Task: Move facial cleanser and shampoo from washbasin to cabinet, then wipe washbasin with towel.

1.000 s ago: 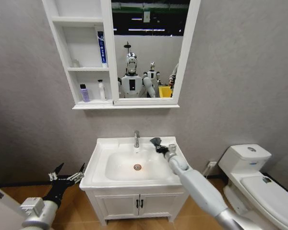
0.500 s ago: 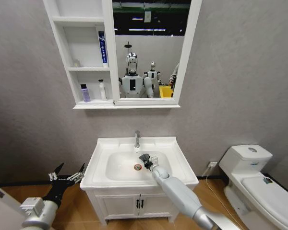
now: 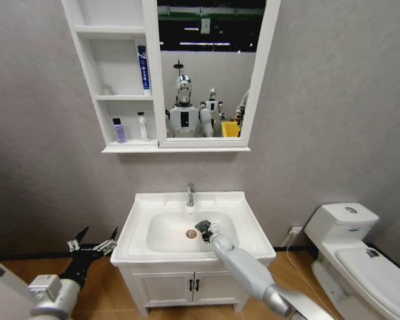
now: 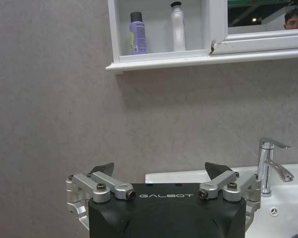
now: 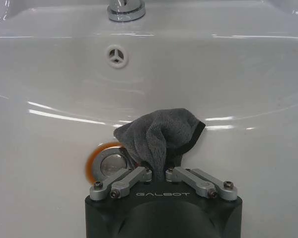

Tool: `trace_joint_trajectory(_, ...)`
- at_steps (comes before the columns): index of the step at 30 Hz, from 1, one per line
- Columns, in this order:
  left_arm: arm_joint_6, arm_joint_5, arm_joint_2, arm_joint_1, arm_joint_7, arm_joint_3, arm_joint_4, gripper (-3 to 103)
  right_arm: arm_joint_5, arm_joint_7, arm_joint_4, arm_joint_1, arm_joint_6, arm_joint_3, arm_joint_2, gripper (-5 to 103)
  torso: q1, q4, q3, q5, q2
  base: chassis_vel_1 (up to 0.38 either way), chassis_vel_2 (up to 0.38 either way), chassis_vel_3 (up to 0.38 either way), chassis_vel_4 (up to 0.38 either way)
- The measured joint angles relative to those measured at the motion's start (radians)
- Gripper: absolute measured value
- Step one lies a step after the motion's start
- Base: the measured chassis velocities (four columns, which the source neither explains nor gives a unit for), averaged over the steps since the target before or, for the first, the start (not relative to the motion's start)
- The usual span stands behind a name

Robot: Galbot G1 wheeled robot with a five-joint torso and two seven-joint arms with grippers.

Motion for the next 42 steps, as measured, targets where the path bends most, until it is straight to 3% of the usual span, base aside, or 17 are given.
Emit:
trace_joint_trajectory(10, 0.0, 0.0, 0.0, 0.0, 0.0, 0.0, 0.0, 100, 0.243, 0.049, -0.049, 0.076, -0.069, -0.05, 0.063, 7, 0.0, 0.0001, 0.001, -0.0001, -0.001, 0.0, 0.0, 0.0, 0.0)
trace_joint_trajectory(19, 0.0, 0.0, 0.0, 0.0, 0.0, 0.0, 0.0, 100, 0.28, 0.051, -0.137, 0.131, -0.075, -0.051, 0.134, 7, 0.0, 0.0008, 0.0, -0.0002, -0.001, 0.0, 0.0, 0.0, 0.0)
trace_joint_trajectory(25, 0.0, 0.0, 0.0, 0.0, 0.0, 0.0, 0.0, 100, 0.26, 0.13, -0.033, 0.087, -0.1, -0.042, 0.045, 7, 0.0, 0.0002, 0.0, 0.0, 0.0, 0.0, 0.0, 0.0, 0.0)
trace_joint_trajectory(27, 0.0, 0.0, 0.0, 0.0, 0.0, 0.0, 0.0, 100, 0.271, 0.203, 0.043, 0.065, -0.12, -0.035, -0.02, 7, 0.0, -0.0001, 0.0, -0.0003, 0.0, 0.0, 0.0, 0.0, 0.0)
trace_joint_trajectory(28, 0.0, 0.0, 0.0, 0.0, 0.0, 0.0, 0.0, 100, 0.271, 0.203, 0.043, 0.065, -0.12, -0.035, -0.02, 7, 0.0, -0.0001, 0.0, -0.0003, 0.0, 0.0, 0.0, 0.0, 0.0)
trace_joint_trajectory(31, 0.0, 0.0, 0.0, 0.0, 0.0, 0.0, 0.0, 100, 0.291, 0.328, 0.151, 0.048, -0.161, -0.027, -0.08, 7, 0.0, -0.0002, 0.0, -0.0002, 0.0, 0.0, 0.0, 0.0, 0.0)
trace_joint_trajectory(34, 0.0, 0.0, 0.0, 0.0, 0.0, 0.0, 0.0, 100, 0.295, 0.385, 0.202, 0.038, -0.178, -0.038, -0.11, 7, 0.0, 0.0001, 0.0, -0.0003, 0.0, 0.0, 0.0, 0.0, 0.0)
trace_joint_trajectory(38, 0.0, 0.0, 0.0, 0.0, 0.0, 0.0, 0.0, 100, 0.283, 0.405, 0.208, 0.03, -0.18, -0.048, -0.111, 7, 0.0, 0.0001, 0.0, -0.0004, 0.0, 0.0, 0.0, 0.0, 0.0)
trace_joint_trajectory(42, 0.0, 0.0, 0.0, 0.0, 0.0, 0.0, 0.0, 100, 0.288, 0.41, 0.18, 0.031, -0.18, -0.075, -0.068, 7, 0.0, 0.0002, 0.0, -0.0004, 0.0, 0.0, 0.0, 0.0, 0.0)
